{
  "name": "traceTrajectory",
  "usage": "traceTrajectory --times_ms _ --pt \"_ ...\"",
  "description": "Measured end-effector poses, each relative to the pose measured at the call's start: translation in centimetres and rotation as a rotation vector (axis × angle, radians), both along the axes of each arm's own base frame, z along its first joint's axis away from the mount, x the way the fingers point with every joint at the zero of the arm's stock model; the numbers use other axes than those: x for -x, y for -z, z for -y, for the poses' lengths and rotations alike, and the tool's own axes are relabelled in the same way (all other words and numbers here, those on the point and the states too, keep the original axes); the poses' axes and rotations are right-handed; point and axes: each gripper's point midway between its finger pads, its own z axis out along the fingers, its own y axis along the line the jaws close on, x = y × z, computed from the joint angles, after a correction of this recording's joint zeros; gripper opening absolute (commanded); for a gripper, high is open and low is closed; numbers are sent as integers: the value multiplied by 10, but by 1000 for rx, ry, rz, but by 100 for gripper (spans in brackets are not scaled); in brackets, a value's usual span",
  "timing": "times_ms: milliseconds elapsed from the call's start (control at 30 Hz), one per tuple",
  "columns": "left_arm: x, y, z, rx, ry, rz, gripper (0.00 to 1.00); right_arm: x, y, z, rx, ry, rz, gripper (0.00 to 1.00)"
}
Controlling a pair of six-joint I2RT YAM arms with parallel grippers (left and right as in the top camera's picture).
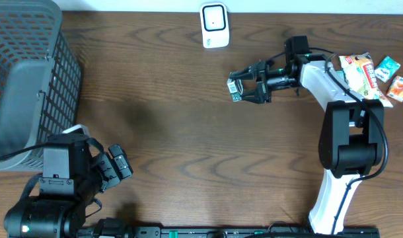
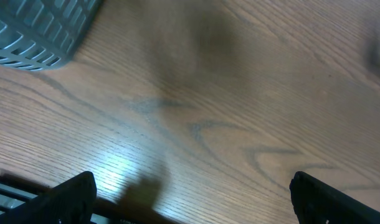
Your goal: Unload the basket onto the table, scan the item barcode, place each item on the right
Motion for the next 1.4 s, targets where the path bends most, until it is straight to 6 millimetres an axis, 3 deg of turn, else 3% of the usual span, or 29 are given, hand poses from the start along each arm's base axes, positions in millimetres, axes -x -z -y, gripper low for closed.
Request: traceTrajectory --times_ms 500,600,1100,1400 --pt "0 0 0 0 0 0 98 -4 61 -12 465 -37 148 53" --pt "0 0 0 0 0 0 98 -10 65 -11 564 -58 211 54" --pt "0 0 0 0 0 0 98 -111 -7 -26 1047 -17 872 59" --pt "0 0 0 0 0 0 98 -156 -54 -30 1095 181 1098 64"
